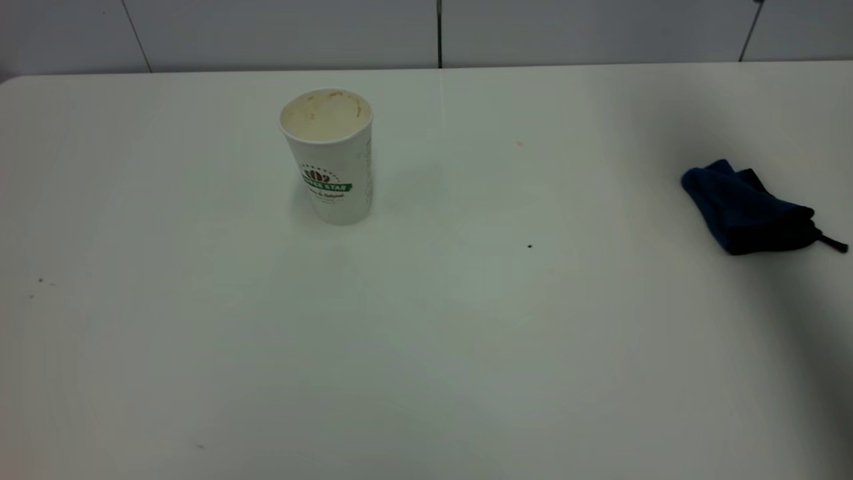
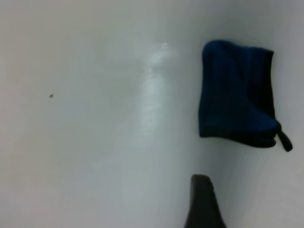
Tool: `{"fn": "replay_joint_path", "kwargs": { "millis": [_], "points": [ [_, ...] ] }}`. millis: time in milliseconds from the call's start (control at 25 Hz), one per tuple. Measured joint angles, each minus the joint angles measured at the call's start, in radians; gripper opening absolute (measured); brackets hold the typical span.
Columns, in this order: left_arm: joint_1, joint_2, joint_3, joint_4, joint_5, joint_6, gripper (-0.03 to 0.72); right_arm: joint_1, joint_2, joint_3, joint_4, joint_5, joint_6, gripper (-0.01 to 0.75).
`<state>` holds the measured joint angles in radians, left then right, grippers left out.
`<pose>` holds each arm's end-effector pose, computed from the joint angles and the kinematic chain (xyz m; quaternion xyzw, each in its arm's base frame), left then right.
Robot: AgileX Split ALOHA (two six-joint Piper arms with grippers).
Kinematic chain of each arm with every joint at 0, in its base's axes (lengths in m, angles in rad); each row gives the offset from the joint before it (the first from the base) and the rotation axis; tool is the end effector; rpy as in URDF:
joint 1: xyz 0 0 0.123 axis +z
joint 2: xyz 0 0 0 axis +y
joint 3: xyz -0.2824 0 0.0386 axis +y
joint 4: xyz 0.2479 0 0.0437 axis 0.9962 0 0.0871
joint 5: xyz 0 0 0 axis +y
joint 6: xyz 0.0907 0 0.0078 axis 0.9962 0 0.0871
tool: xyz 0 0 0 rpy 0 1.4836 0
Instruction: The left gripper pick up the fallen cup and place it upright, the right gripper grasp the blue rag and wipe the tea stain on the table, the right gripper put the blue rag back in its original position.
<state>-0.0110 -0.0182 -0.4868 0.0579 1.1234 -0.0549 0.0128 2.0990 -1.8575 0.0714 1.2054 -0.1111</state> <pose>-0.0088 0.0049 0.2685 -0.0211 0.8673 0.0125 0.4972 0.4457 0.0118 0.2418 -0.0524 0.9925 0.0293 0.1069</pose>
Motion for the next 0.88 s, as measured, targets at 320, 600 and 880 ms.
{"fn": "replay_joint_path", "kwargs": {
  "millis": [320, 600, 880],
  "points": [
    [0.0, 0.0, 0.0, 0.0, 0.0, 0.0, 0.239, 0.13, -0.607, 0.449, 0.001, 0.022, 0.039, 0.547],
    [0.0, 0.0, 0.0, 0.0, 0.0, 0.0, 0.239, 0.136, -1.16, 0.751, -0.071, 0.029, 0.092, 0.547],
    [0.0, 0.0, 0.0, 0.0, 0.0, 0.0, 0.239, 0.147, -1.771, 1.029, -0.148, 0.034, 0.235, 0.547]
  ]
}}
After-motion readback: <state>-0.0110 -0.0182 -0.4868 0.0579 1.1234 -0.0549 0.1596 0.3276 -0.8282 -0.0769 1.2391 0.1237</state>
